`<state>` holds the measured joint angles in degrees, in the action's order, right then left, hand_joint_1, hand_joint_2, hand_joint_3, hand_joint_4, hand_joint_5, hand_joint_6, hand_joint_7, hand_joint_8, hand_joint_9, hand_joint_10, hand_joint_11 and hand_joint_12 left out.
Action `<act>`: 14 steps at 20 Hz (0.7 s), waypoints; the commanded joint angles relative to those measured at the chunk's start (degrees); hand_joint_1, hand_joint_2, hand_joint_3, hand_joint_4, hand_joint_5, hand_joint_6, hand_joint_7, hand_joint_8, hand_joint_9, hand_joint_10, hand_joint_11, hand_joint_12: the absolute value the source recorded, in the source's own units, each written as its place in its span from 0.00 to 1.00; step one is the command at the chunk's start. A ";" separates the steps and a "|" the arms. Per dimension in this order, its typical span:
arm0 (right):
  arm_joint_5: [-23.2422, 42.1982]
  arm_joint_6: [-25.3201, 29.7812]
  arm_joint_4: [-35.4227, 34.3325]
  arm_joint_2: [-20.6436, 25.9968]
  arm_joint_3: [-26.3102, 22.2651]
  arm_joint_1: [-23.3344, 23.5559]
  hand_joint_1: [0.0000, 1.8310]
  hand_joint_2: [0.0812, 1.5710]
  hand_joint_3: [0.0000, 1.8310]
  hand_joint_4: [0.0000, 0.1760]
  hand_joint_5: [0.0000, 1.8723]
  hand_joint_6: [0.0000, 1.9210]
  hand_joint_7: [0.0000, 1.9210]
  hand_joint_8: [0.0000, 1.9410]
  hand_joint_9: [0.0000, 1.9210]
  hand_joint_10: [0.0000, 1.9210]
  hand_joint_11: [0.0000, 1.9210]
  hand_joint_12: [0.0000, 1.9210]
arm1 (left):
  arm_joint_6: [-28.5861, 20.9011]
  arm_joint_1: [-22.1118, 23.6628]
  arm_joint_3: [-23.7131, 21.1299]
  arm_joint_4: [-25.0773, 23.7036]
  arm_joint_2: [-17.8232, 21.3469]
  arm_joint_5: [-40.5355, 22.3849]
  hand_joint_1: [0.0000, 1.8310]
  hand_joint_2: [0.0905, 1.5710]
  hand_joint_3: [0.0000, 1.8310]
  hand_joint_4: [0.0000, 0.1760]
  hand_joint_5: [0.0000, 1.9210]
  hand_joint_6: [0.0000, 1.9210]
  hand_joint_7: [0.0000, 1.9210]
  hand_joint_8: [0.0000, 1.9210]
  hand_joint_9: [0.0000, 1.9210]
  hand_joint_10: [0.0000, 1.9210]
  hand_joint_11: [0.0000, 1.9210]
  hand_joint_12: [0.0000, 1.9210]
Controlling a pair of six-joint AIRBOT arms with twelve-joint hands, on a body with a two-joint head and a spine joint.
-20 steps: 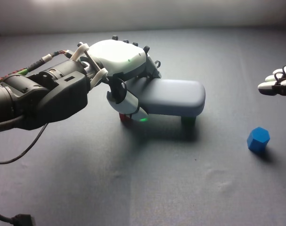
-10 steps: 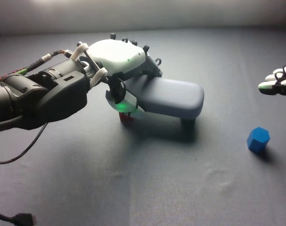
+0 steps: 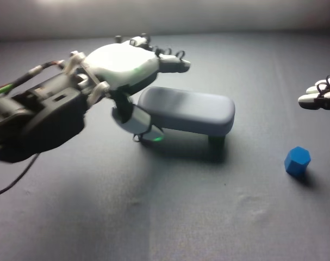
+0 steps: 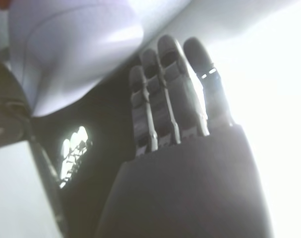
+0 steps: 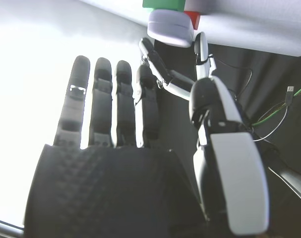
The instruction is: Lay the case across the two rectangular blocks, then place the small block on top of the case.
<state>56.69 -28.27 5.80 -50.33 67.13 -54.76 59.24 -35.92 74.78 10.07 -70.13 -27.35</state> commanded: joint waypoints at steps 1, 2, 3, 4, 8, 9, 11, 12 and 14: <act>6.31 0.38 -1.80 0.20 -0.02 0.65 0.29 0.82 0.00 0.03 0.22 0.00 0.18 0.00 0.16 0.00 0.00 0.38 | 0.03 -0.07 -1.12 -0.12 1.72 -10.31 0.56 0.48 0.00 0.36 0.14 0.00 0.18 0.00 0.18 0.00 0.00 0.52; 6.31 0.38 -1.79 0.32 -0.05 0.65 0.30 0.82 0.00 0.04 0.21 0.00 0.18 0.00 0.16 0.00 0.00 0.37 | 0.05 -0.83 -2.87 0.03 3.44 -12.82 0.52 0.48 0.00 0.50 0.11 0.00 0.15 0.00 0.17 0.00 0.00 0.56; 6.31 0.38 -1.76 0.48 -0.11 0.65 0.33 0.82 0.00 0.00 0.21 0.00 0.18 0.00 0.15 0.00 0.00 0.36 | 0.05 -1.70 -4.53 0.32 5.13 -15.28 0.48 0.51 0.00 0.65 0.08 0.00 0.10 0.00 0.14 0.00 0.00 0.53; 6.29 0.58 -1.32 0.76 -0.21 0.65 0.34 0.81 0.00 0.00 0.21 0.00 0.18 0.00 0.15 0.00 0.00 0.35 | 0.05 -3.36 -7.25 0.66 7.92 -19.72 0.44 0.53 0.01 0.93 0.05 0.00 0.07 0.00 0.09 0.00 0.00 0.39; 5.88 2.38 1.92 1.17 -0.21 0.99 0.44 0.74 0.00 0.00 0.23 0.00 0.19 0.00 0.18 0.00 0.00 0.48 | -0.28 -9.12 -14.67 1.00 15.52 -31.57 0.43 0.53 0.00 0.86 0.03 0.00 0.01 0.00 0.00 0.00 0.00 0.03; 5.37 2.84 2.97 1.34 -0.22 1.40 0.44 0.74 0.00 0.00 0.23 0.00 0.19 0.00 0.18 0.00 0.00 0.48 | -0.92 -10.54 -15.77 0.99 16.93 -33.54 0.43 0.53 0.00 0.86 0.03 0.00 0.01 0.00 0.00 0.00 0.00 0.03; 1.82 3.12 6.87 1.42 -0.21 3.82 0.48 0.70 0.00 0.00 0.23 0.00 0.20 0.00 0.18 0.00 0.00 0.50 | -4.09 -14.79 -18.03 1.02 20.57 -38.99 0.54 0.54 0.00 0.45 0.05 0.01 0.02 0.01 0.01 0.00 0.00 0.00; -0.33 3.12 9.00 1.32 -0.19 5.38 0.50 0.69 0.00 0.00 0.23 0.00 0.20 0.00 0.18 0.00 0.00 0.49 | -4.60 -16.36 -19.13 1.23 21.97 -40.81 0.55 0.54 0.00 0.42 0.04 0.00 0.02 0.01 0.01 0.00 0.02 0.01; -4.11 3.15 12.66 0.41 0.33 7.76 0.56 0.63 0.00 0.00 0.23 0.00 0.20 0.00 0.18 0.00 0.00 0.51 | -4.06 -18.94 -21.25 1.97 24.19 -43.22 0.53 0.52 0.00 0.63 0.02 0.00 0.02 0.00 0.01 0.00 0.01 0.01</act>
<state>48.60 -25.43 20.21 -50.06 67.37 -47.22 55.29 -55.51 53.63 12.88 -45.76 -62.52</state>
